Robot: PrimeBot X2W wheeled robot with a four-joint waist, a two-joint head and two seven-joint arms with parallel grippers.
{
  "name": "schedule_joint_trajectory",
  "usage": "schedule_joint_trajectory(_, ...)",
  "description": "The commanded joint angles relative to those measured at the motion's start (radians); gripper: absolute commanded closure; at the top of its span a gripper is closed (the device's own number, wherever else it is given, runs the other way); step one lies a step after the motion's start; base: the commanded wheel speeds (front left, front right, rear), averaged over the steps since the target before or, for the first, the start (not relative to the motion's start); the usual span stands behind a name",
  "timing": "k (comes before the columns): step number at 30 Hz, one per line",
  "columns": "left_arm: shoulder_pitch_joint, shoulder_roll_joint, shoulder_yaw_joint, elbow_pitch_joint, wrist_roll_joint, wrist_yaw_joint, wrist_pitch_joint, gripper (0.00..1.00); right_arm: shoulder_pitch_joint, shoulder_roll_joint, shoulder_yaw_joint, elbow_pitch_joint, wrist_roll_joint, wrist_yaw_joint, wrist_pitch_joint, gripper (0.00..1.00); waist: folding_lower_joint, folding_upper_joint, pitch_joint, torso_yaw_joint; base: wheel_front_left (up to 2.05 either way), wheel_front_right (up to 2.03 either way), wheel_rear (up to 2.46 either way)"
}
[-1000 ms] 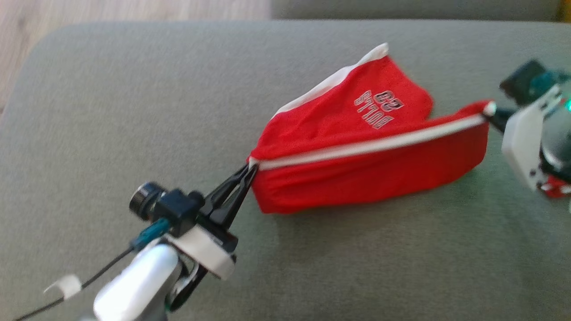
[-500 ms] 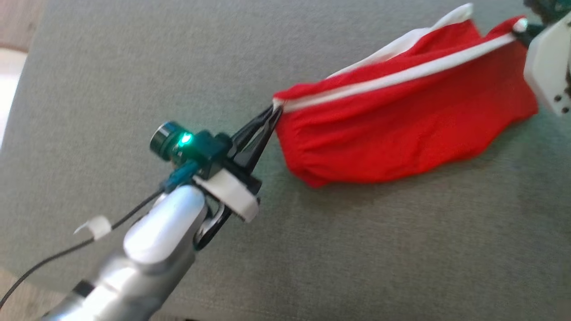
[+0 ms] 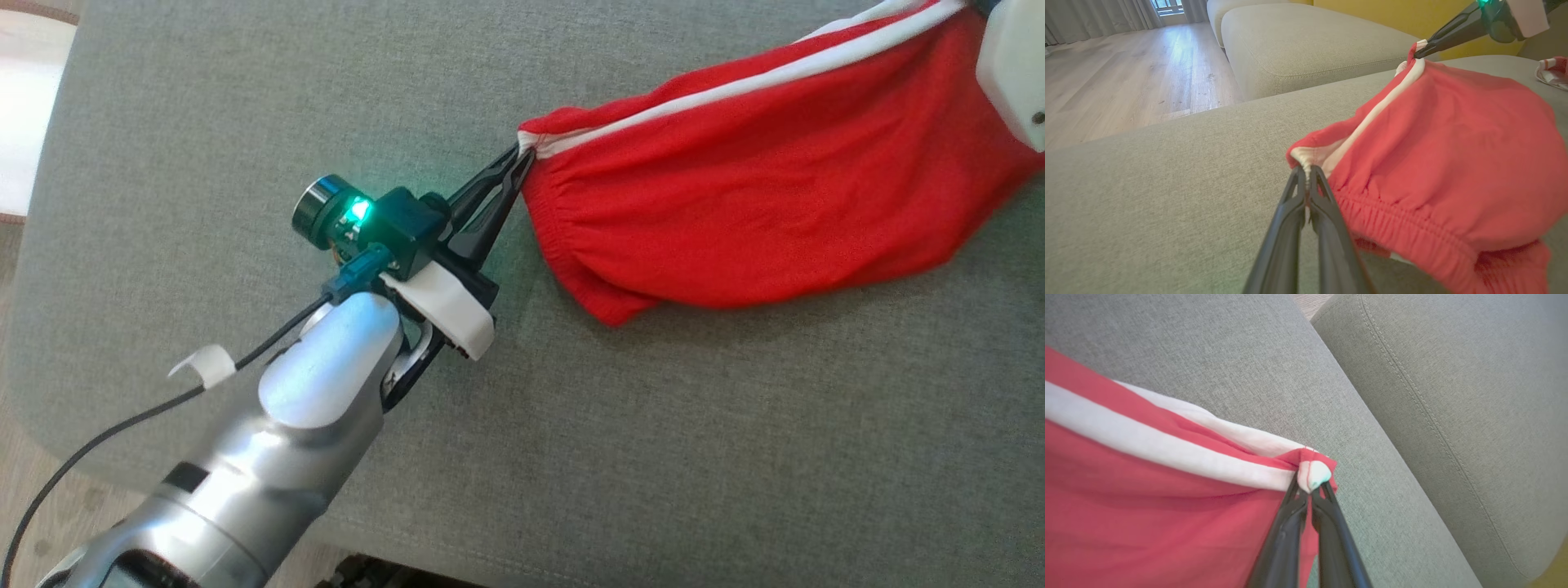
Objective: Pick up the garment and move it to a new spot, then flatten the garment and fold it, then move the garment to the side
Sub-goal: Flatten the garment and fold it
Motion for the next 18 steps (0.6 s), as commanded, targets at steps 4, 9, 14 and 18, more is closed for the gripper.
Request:
schedule_joint_trajectory(4,-0.044,0.015,0.028,0.007,0.008,-0.005,-0.014,1.00,-0.025,0.013,0.005,0.019,0.010,0.007,-0.027,0.62,-0.0001,0.0000,0.008,0.006,0.00,0.00,0.00)
schedule_joint_trajectory(9,-0.053,0.005,0.032,0.054,-0.005,-0.012,-0.017,0.00,-0.042,0.050,0.012,0.084,0.010,0.007,-0.097,0.00,-0.0001,0.0000,0.006,-0.005,0.00,0.00,0.00)
schedule_joint_trajectory(14,-0.049,0.014,0.045,0.075,-0.006,-0.010,-0.018,0.00,-0.040,0.081,0.009,0.129,0.031,0.007,-0.156,0.00,-0.0001,0.0000,-0.013,-0.032,0.00,0.00,0.00)
schedule_joint_trajectory(18,-0.036,0.035,0.090,0.057,-0.012,0.006,-0.018,0.00,-0.019,0.126,-0.044,0.184,0.083,0.007,-0.259,0.00,-0.0001,0.0000,-0.050,-0.067,0.00,0.00,0.00)
